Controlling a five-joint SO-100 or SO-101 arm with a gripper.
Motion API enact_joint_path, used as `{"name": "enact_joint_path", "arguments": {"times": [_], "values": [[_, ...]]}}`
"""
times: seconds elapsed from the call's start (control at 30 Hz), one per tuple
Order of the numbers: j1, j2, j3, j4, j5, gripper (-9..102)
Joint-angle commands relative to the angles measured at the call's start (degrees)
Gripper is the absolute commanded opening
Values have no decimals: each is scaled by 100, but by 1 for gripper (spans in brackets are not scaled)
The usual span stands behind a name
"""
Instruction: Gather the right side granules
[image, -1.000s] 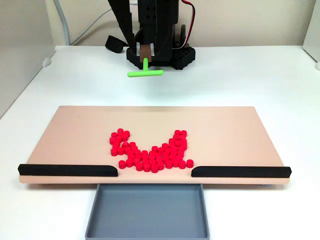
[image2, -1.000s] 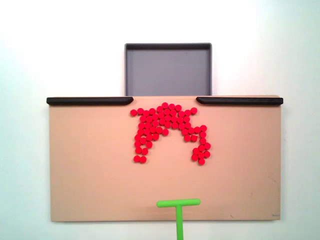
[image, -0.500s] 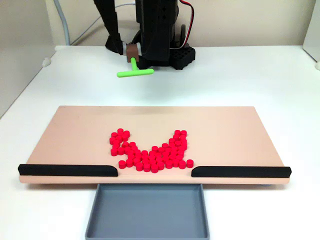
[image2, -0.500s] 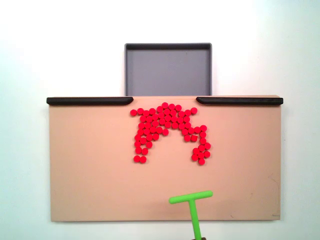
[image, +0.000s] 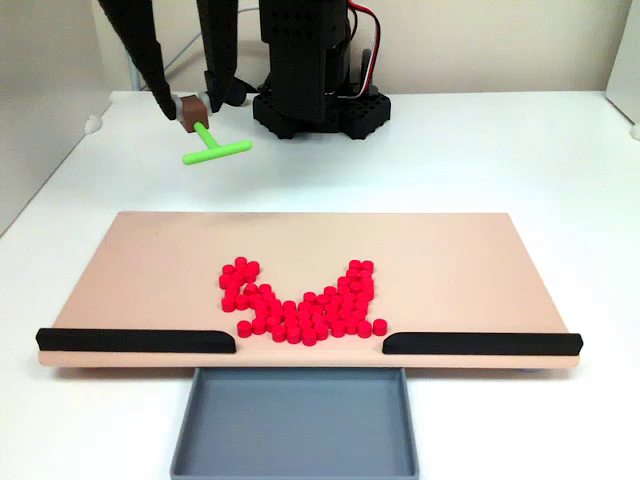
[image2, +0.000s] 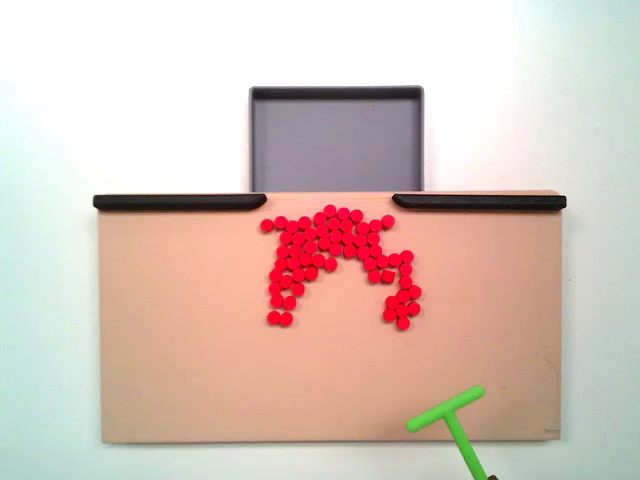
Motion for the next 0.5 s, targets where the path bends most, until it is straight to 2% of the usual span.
{"name": "enact_joint_path", "arguments": {"times": [0.0, 0.47], "values": [[123, 18, -237, 26, -483, 0], [606, -202, -422, 26, -2892, 0]]}}
